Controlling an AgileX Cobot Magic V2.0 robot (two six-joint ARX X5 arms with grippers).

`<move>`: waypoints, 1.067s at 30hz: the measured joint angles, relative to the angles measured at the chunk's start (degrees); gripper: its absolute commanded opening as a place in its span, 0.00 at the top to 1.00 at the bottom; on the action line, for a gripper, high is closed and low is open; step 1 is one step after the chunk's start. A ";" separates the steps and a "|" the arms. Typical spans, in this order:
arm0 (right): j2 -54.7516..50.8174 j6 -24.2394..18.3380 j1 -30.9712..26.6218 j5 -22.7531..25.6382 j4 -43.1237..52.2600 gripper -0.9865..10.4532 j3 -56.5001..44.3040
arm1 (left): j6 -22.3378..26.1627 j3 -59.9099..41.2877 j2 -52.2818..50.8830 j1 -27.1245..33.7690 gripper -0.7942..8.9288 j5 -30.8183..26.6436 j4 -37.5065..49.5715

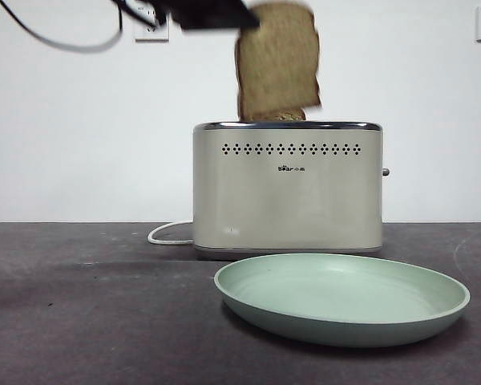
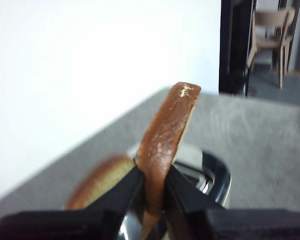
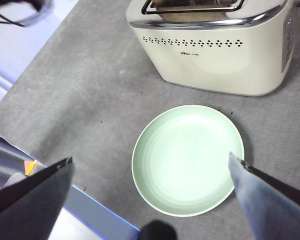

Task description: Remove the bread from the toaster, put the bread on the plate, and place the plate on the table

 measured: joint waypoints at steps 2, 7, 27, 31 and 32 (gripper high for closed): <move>0.24 0.00 0.00 -0.02 0.00 0.37 0.00 | -0.02 0.00 -2.58 0.00 0.93 0.00 -0.87; 1.92 0.42 0.00 0.26 0.00 0.37 0.00 | -0.07 0.00 -11.28 0.00 0.93 -0.11 -9.62; 25.51 0.87 0.07 4.35 3.69 0.37 0.00 | -13.29 -8.90 -45.59 0.35 0.92 -14.93 -40.89; 30.27 0.68 0.81 5.75 4.57 0.43 0.00 | -16.37 -15.13 -54.40 0.35 0.92 -16.11 -45.35; 31.89 0.55 1.07 5.79 4.59 0.44 0.00 | -17.27 -16.26 -56.57 0.35 0.93 -16.52 -46.97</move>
